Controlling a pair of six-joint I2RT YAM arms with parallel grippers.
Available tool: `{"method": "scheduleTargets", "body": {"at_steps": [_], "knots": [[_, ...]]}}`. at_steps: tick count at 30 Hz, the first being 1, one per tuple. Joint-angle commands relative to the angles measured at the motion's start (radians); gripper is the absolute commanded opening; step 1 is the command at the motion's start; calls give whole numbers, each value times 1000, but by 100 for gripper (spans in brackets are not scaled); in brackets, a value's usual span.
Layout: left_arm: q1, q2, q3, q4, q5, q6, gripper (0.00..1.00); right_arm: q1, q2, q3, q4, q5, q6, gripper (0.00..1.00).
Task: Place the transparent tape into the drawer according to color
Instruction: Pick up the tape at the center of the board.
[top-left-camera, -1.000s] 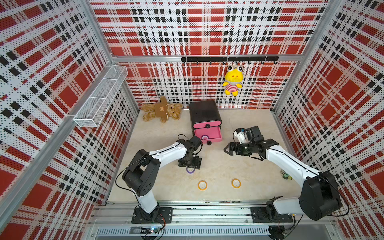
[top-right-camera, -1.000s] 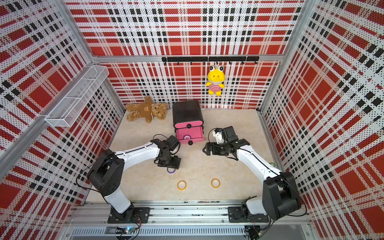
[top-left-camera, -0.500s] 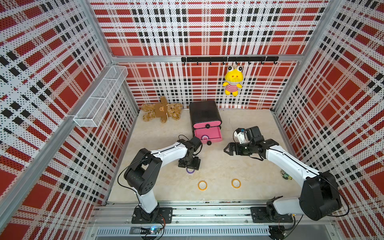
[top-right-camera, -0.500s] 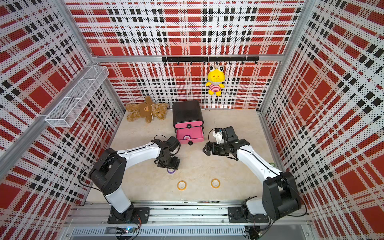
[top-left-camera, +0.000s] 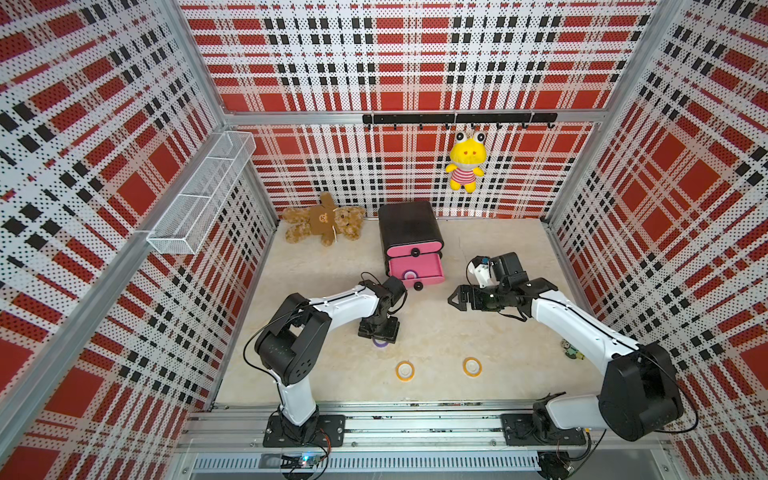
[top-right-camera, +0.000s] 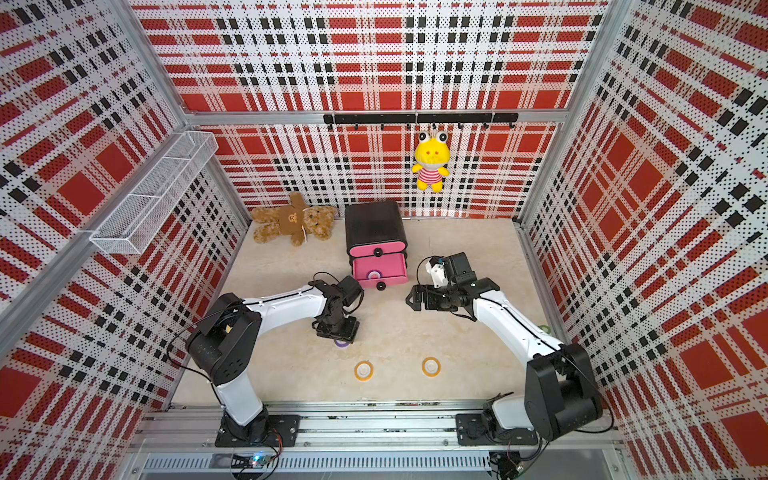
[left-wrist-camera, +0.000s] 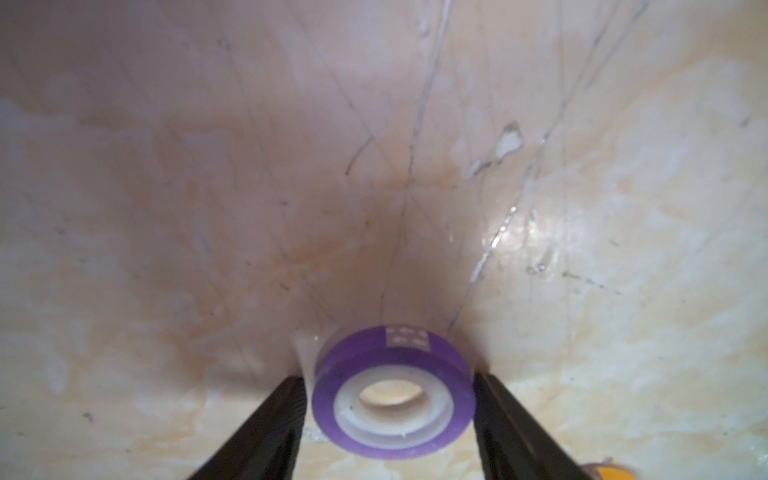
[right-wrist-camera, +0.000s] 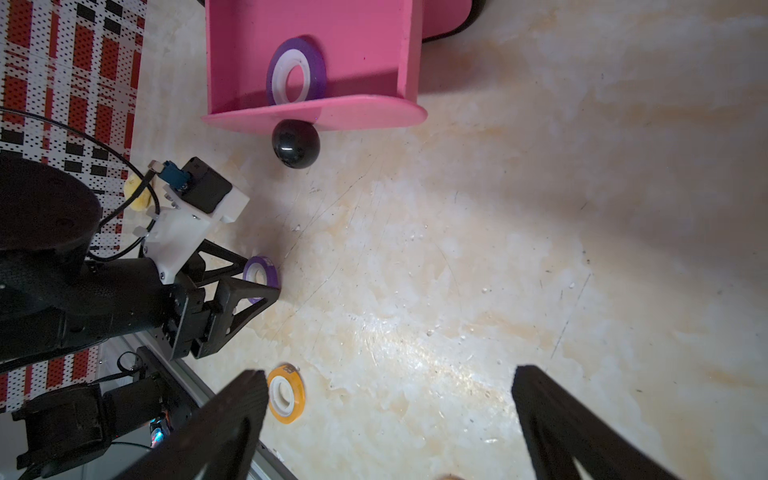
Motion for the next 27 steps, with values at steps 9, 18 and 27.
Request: {"method": "scheduleTargets", "body": {"at_steps": [9,18,27], "knots": [[-10,29,2,13,3,10,47,-2,-19,4,-2,11,-11,100],[-11,21,9,10,4,6,0,-2,-23,3,-6,14,-12,100],[-11,-19,75,-44,-19,-9,0,-2,-29,-3,-5,17,-15,100]]}}
